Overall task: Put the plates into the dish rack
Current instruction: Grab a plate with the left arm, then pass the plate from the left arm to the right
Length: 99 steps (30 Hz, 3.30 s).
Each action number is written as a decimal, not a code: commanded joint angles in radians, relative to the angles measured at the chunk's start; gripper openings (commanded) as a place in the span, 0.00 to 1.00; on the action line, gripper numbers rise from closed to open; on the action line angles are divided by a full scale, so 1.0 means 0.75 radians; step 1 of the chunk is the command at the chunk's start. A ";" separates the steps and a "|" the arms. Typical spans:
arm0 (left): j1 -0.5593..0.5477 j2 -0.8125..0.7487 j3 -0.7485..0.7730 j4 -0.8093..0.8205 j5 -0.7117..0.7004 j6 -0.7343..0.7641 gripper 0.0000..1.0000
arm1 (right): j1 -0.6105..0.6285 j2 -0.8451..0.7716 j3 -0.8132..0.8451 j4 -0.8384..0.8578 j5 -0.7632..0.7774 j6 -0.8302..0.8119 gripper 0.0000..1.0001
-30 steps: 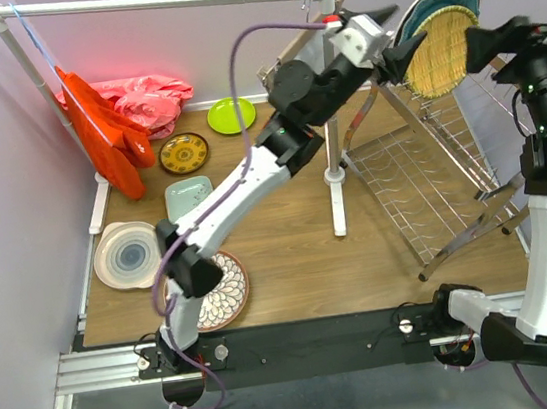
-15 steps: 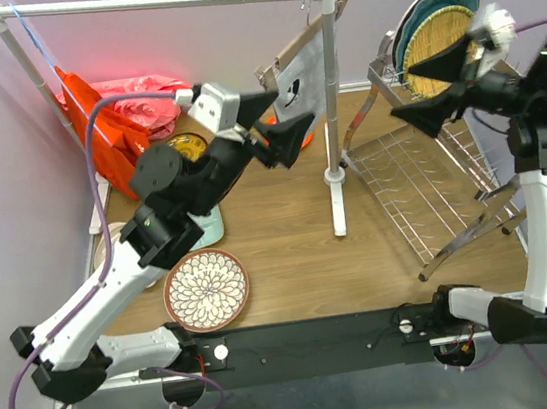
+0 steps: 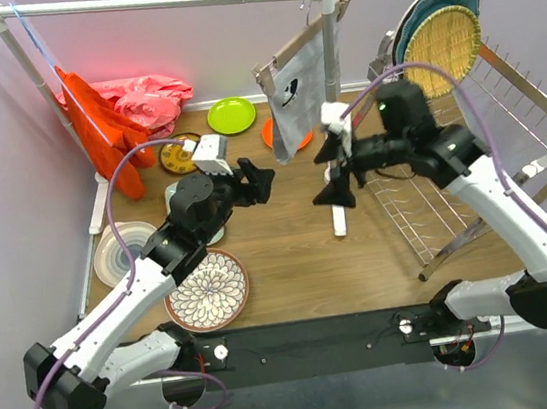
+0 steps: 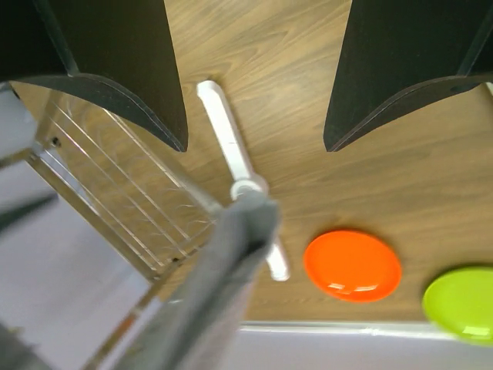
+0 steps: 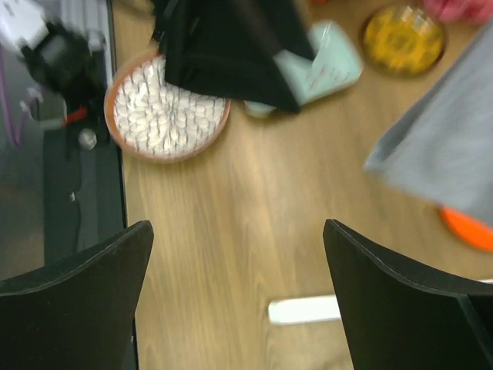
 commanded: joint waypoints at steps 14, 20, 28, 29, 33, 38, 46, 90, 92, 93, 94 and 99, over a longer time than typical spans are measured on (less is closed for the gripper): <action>0.437 0.592 -0.058 0.395 0.449 -0.584 0.78 | 0.196 0.115 -0.442 0.025 0.715 -0.230 1.00; 0.486 0.980 0.210 0.369 0.464 -0.721 0.70 | 0.196 0.072 -0.522 0.108 0.731 -0.250 1.00; 0.488 1.432 0.719 0.054 0.454 -0.860 0.67 | 0.196 -0.001 -0.626 0.255 0.707 -0.291 1.00; 0.488 1.457 0.754 -0.052 0.427 -0.867 0.66 | 0.196 0.001 -0.632 0.270 0.709 -0.271 0.99; 0.490 1.557 0.893 -0.184 0.346 -0.826 0.66 | 0.196 0.017 -0.633 0.313 0.725 -0.230 0.99; 0.510 1.686 1.051 -0.238 0.319 -0.805 0.66 | 0.196 0.017 -0.643 0.362 0.699 -0.221 0.99; 0.516 1.827 1.237 -0.323 0.255 -0.840 0.62 | 0.196 -0.001 -0.643 0.399 0.666 -0.228 0.99; 0.578 0.476 -0.014 -0.230 0.578 -0.631 0.00 | 0.426 0.031 -0.528 0.441 0.625 -0.647 0.98; 0.578 0.408 -0.041 -0.271 0.617 -0.623 0.00 | 0.484 0.031 -0.528 0.452 0.664 -0.706 0.98; 0.576 0.390 -0.047 -0.308 0.623 -0.613 0.00 | 0.521 0.027 -0.528 0.476 0.682 -0.708 0.98; 0.576 0.353 -0.060 -0.333 0.633 -0.601 0.00 | 0.531 0.027 -0.500 0.483 0.683 -0.702 0.98; 0.574 0.202 -0.070 -0.437 0.679 -0.354 0.00 | 0.529 0.070 -0.232 0.493 0.817 -0.325 1.00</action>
